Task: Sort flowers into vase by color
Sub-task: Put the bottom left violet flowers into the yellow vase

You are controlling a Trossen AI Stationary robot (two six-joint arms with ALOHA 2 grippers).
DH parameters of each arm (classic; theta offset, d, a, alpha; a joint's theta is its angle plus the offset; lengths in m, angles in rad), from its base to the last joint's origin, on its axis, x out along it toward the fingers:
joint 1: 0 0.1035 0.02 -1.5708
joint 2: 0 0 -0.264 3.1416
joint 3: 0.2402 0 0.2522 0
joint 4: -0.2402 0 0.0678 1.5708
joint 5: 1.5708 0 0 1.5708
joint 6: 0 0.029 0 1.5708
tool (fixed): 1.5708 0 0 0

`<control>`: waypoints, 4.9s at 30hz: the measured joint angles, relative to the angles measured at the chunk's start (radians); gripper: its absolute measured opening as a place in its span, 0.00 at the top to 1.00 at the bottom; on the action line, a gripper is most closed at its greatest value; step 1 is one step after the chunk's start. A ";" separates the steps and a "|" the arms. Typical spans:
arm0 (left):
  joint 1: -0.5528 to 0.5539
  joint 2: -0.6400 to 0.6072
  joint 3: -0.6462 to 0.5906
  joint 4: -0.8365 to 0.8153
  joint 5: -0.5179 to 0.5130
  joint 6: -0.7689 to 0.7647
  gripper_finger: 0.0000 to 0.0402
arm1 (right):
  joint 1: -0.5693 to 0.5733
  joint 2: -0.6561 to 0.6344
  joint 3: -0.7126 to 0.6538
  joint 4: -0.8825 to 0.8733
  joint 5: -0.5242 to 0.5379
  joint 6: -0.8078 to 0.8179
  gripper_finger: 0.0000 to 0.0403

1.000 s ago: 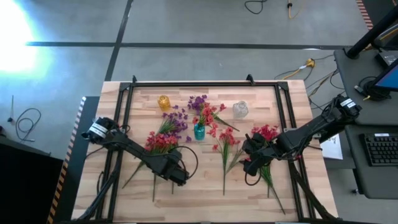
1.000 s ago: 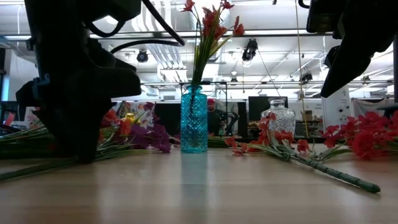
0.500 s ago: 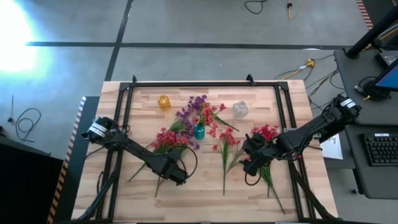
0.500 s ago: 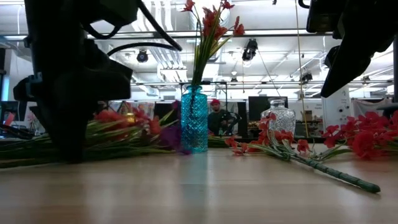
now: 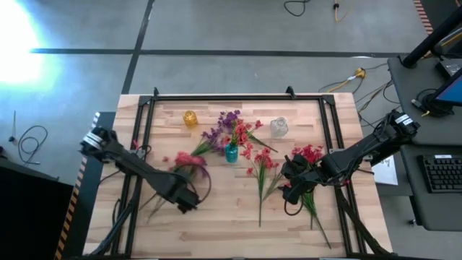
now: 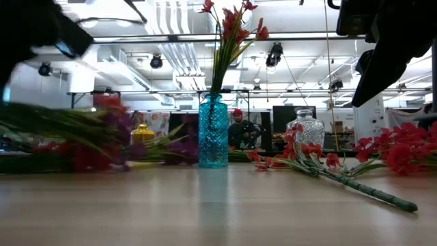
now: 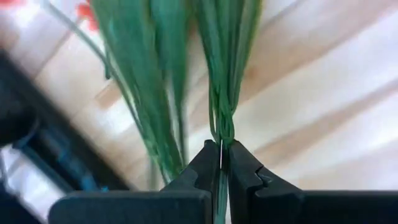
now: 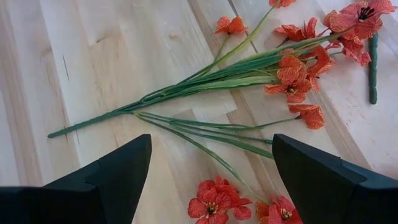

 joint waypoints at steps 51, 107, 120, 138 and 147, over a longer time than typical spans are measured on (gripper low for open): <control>-0.069 -0.376 0.223 0.150 -0.422 0.237 1.00 | 0.000 0.000 0.000 0.000 0.027 -0.052 0.19; -0.080 0.435 0.216 0.258 -0.009 0.165 0.50 | 0.000 0.000 0.000 0.016 0.025 -0.082 0.19; -0.078 0.415 0.213 0.257 0.016 0.169 0.98 | 0.000 0.000 0.000 0.020 0.025 -0.082 0.19; -0.101 -0.040 0.211 0.185 -0.236 0.247 1.00 | 0.000 0.000 0.000 0.028 0.026 -0.082 0.19; -0.078 -0.250 0.204 0.176 -0.782 0.352 1.00 | 0.000 0.000 0.000 0.080 0.051 -0.108 0.19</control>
